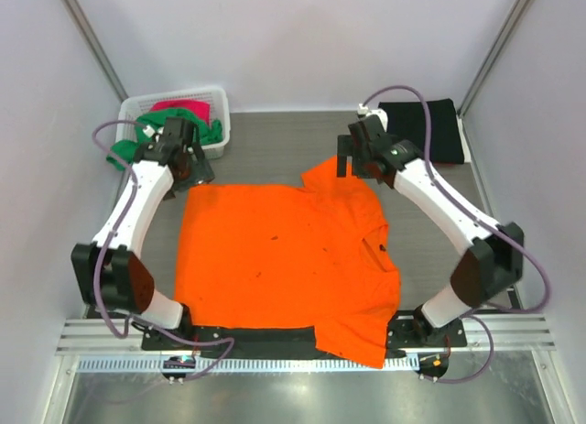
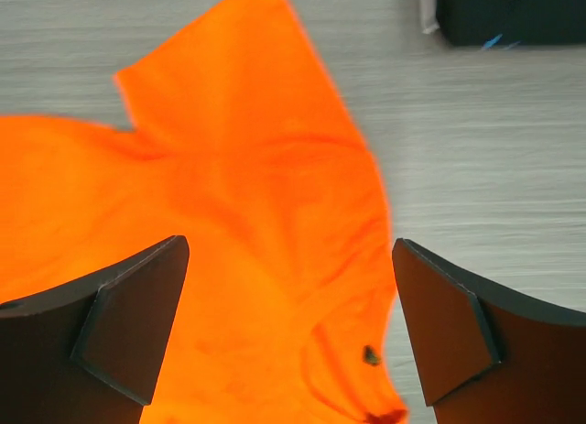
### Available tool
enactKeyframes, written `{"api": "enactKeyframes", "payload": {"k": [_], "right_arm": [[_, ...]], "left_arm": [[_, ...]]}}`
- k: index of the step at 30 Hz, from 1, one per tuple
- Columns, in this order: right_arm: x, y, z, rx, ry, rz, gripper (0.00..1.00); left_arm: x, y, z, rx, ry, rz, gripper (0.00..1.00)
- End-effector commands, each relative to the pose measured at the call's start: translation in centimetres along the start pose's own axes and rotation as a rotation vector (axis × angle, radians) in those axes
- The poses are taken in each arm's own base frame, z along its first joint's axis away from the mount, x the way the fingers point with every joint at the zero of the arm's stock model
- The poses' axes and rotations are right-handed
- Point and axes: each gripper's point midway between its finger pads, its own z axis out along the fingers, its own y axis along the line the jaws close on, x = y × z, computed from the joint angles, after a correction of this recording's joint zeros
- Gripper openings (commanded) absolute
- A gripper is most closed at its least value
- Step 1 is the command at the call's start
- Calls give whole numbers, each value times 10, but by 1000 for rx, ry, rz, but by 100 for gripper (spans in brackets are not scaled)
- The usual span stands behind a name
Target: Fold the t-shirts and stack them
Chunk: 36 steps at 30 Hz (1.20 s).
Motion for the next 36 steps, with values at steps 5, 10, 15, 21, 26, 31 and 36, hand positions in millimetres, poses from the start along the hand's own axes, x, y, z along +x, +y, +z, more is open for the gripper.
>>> {"api": "enactKeyframes", "payload": {"k": [5, 10, 15, 21, 26, 31, 36], "right_arm": [[84, 60, 25, -316, 179, 179, 100], [110, 53, 58, -243, 263, 183, 100], [124, 32, 100, -145, 337, 191, 100], [126, 2, 164, -53, 417, 183, 100], [97, 0, 189, -49, 387, 190, 100], [67, -4, 213, -32, 367, 203, 99], [12, 3, 206, -71, 303, 222, 100]], "left_arm": [[57, 16, 16, 50, 27, -69, 91], [91, 9, 54, 54, 107, -121, 88], [101, 4, 85, 17, 159, -123, 86], [103, -17, 130, 3, 217, -140, 83], [91, -32, 153, 2, 227, -138, 81], [70, -53, 159, 36, 207, -172, 81], [47, -65, 136, 85, 172, -195, 81]]}}
